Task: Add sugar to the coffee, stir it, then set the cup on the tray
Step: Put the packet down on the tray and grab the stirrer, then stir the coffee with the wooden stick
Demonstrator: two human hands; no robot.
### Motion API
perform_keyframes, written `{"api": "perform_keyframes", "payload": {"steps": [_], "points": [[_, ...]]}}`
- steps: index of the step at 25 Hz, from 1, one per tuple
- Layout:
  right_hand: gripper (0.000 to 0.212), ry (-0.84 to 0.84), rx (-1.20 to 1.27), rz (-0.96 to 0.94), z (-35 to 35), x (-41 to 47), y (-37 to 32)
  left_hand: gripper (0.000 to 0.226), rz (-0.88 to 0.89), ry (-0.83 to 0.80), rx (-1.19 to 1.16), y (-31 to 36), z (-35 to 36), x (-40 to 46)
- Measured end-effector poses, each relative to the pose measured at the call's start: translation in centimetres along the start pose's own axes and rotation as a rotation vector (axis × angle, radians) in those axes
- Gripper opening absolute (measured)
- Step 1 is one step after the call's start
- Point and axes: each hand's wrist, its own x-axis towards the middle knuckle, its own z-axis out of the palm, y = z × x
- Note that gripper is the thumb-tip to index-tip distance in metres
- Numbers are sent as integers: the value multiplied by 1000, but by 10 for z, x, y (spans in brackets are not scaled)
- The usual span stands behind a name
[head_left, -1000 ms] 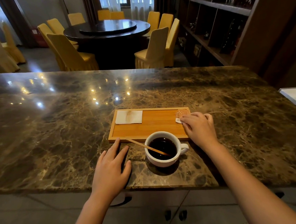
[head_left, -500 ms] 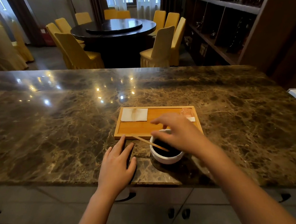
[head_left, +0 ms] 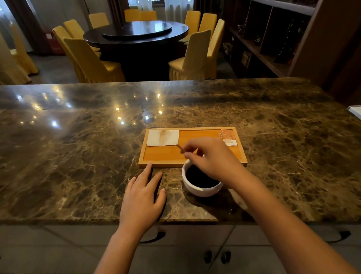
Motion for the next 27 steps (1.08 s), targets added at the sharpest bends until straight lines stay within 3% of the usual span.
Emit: {"api": "perform_keyframes", "payload": {"steps": [9,15,18,22,27], "points": [[11,182,198,158,-56,-28,32,45,17,5,-4,-1,0,0],[21,79,421,215,-50,-63,39,44,13,11,-10,-2,1,0],[15,235,545,229,-26,-68,37,43,16,7,-6,-3,2,0],[12,410,375,168,-10,-70,33,43,15,7,-6,-3,3,1],[12,342,94,65,-21,-77,27,43,15,15,-1,-4,3,0]]}}
